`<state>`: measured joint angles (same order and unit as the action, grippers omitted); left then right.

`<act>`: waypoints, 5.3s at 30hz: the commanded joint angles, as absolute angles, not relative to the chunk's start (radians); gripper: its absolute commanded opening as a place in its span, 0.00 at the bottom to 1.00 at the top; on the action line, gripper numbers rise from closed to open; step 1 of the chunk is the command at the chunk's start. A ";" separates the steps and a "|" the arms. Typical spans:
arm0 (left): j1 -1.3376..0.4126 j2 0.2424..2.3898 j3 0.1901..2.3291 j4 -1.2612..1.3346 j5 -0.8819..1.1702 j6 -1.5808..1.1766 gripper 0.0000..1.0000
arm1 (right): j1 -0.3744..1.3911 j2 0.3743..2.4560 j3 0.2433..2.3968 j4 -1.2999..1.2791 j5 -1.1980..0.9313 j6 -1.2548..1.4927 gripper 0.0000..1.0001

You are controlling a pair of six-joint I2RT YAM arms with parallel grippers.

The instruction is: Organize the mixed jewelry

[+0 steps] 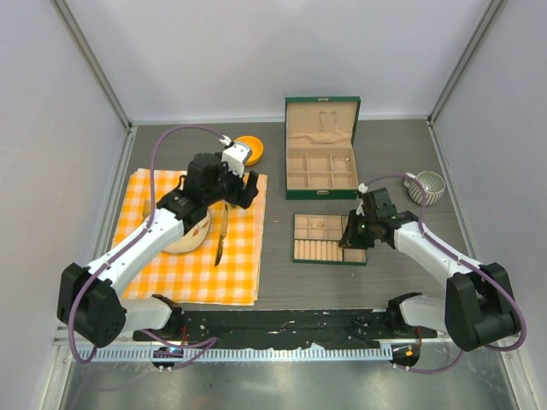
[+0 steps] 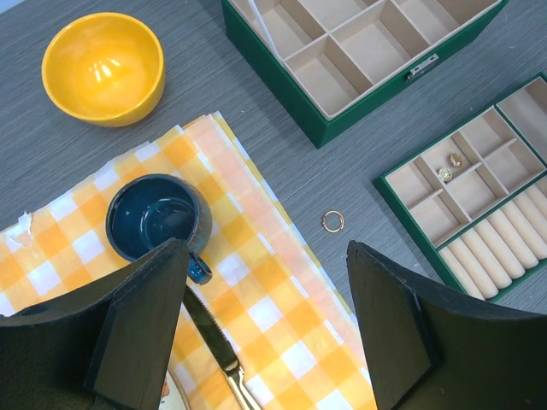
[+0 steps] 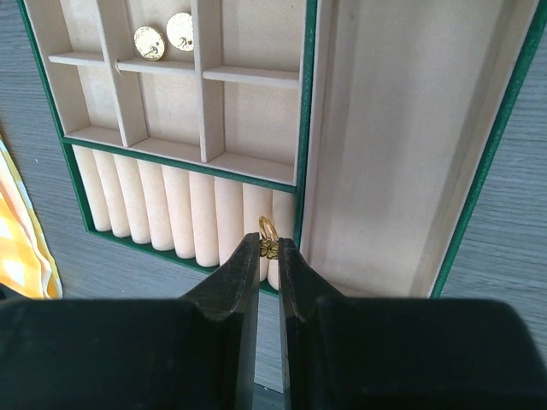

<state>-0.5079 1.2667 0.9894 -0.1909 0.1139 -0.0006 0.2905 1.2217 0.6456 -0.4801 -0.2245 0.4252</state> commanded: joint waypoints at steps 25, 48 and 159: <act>-0.502 1.246 0.980 -0.137 0.147 -0.012 0.79 | 0.262 1.259 0.647 -0.453 -0.204 0.472 0.01; -0.502 1.261 0.986 -0.124 0.163 -0.018 0.79 | 0.255 1.302 0.669 -0.434 -0.209 0.477 0.01; -0.502 1.318 0.962 -0.109 0.261 -0.018 0.84 | 0.425 1.290 0.776 -0.486 0.069 0.374 0.01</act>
<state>-0.5079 1.3247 0.9691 -0.1600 0.2287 -0.0189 0.4282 1.3350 0.7372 -0.5022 0.0441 0.3908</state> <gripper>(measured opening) 0.839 0.166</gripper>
